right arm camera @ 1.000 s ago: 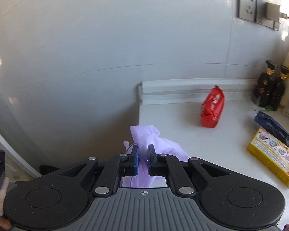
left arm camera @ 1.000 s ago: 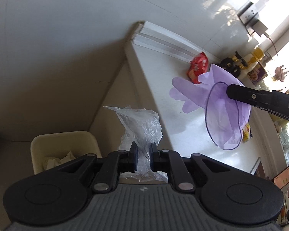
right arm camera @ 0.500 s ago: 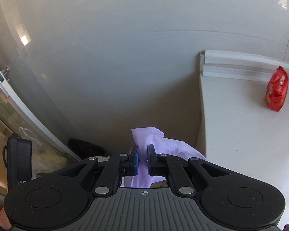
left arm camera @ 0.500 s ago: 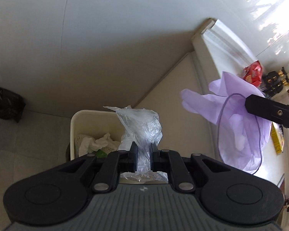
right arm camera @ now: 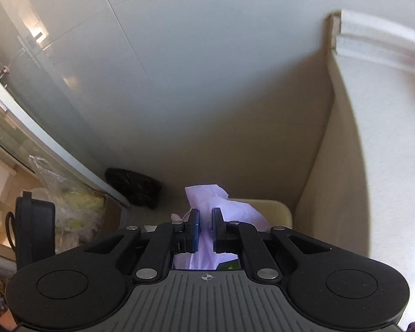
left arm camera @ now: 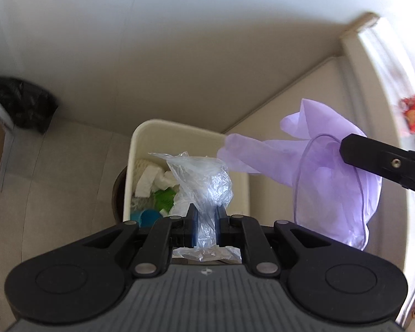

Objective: Collect trash
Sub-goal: 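Lift and carry the plastic bag and purple glove over the trash bin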

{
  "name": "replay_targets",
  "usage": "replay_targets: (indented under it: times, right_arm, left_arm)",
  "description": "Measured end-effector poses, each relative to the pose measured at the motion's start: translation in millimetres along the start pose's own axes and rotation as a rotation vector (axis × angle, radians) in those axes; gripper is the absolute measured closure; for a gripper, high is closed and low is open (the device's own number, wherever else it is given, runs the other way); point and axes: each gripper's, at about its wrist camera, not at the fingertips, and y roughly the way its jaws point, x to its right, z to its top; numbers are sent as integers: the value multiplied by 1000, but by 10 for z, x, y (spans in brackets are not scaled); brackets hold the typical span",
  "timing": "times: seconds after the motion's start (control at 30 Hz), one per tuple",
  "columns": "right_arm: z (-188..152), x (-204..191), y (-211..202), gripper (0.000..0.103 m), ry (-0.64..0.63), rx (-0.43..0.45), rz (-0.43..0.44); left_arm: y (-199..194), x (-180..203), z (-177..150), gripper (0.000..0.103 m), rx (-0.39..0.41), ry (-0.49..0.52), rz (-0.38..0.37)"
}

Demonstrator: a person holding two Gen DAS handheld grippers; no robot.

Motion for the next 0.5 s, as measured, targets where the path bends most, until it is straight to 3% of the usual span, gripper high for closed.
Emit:
replay_targets:
  times: [0.5]
  right_arm:
    - [-35, 65, 888, 96, -76, -199, -88]
  left_arm:
    - [770, -170, -28, 91, -130, -50, 87]
